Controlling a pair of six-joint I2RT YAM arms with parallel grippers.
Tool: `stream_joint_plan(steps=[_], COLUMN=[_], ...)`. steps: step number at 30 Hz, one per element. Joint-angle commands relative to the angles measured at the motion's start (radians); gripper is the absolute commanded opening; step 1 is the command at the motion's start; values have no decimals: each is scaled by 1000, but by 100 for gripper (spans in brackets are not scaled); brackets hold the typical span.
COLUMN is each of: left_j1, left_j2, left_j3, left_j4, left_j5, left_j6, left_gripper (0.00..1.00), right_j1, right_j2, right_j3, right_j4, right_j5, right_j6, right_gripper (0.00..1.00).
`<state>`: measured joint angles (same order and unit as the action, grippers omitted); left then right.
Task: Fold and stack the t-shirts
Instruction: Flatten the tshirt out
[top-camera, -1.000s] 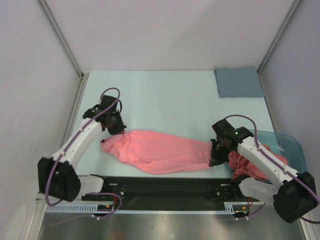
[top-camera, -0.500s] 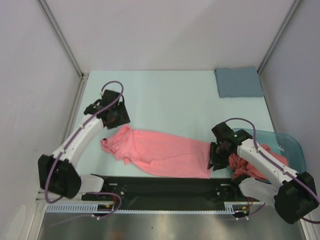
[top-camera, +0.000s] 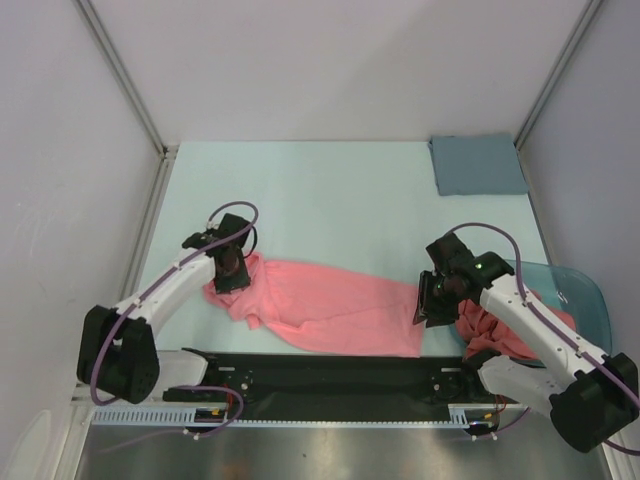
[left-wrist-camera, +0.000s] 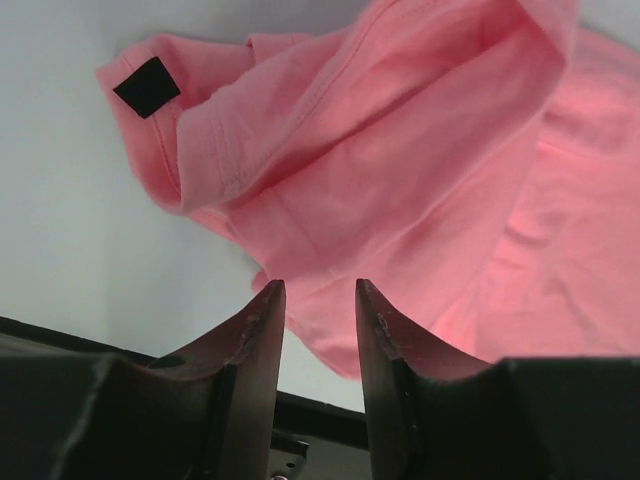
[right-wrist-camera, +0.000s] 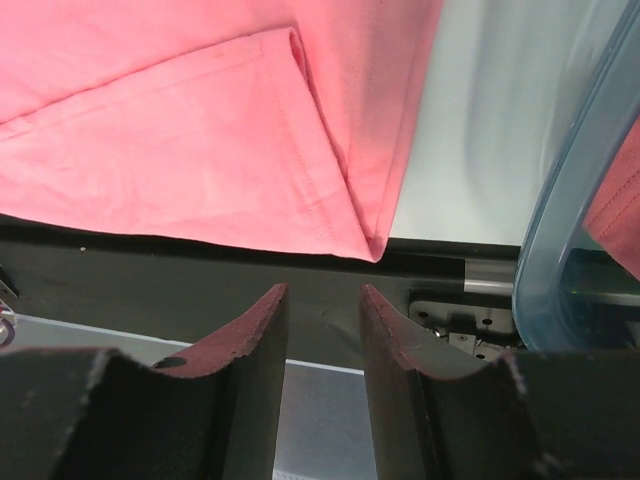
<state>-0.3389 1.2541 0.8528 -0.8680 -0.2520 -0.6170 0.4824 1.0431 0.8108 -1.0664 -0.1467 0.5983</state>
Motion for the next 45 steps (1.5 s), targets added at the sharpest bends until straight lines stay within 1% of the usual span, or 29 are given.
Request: stream_joint_plan(steps=[1, 9, 14, 17, 18, 20, 23, 27, 29, 31, 32, 34, 38, 39, 45], left_j1=[1, 3, 1, 1, 3, 1, 3, 1, 1, 1, 1, 1, 1, 1, 8], left_j2=[51, 76, 97, 71, 65, 50, 50, 28, -13, -41, -44, -50, -70, -68, -21], left_j3=[18, 2, -3, -6, -6, -17, -27, -40, -46, -60, -64, -72, -66, -67, -75], left_j4=[32, 57, 58, 46, 43, 47, 52, 43, 43, 43, 38, 32, 32, 41, 75], left_j5=[-78, -96, -58, -58, -61, -61, -56, -44, -24, -15, -21, -35, -59, -59, -37], left_j6=[40, 57, 62, 45, 30, 22, 10, -32, -49, -61, -78, -84, -61, -53, -7], left_gripper=[40, 43, 41, 47, 53, 55, 53, 46, 47, 51, 52, 52, 47, 43, 41], right_j1=[-2, -16, -19, -19, -19, -19, -18, -18, -18, -19, -18, -19, -19, -19, -18], right_j2=[-21, -31, -20, -23, -28, -34, -41, -43, -43, -48, -49, -52, -55, -58, -64], right_j3=[47, 39, 44, 47, 42, 36, 24, 22, 22, 22, 21, 16, 8, 5, 4], right_j4=[-15, -17, -6, -6, -6, -1, 5, 6, 6, 10, 11, 17, 25, 28, 37], right_j5=[-1, -7, -22, -22, -22, -24, -30, -33, -34, -37, -39, -44, -54, -56, -59], right_j6=[-9, -28, -37, -37, -37, -35, -34, -31, -26, -25, -22, -17, -6, -3, 1], right_gripper=[40, 40, 40, 40, 40, 40, 40, 40, 40, 40, 40, 40, 40, 41, 40])
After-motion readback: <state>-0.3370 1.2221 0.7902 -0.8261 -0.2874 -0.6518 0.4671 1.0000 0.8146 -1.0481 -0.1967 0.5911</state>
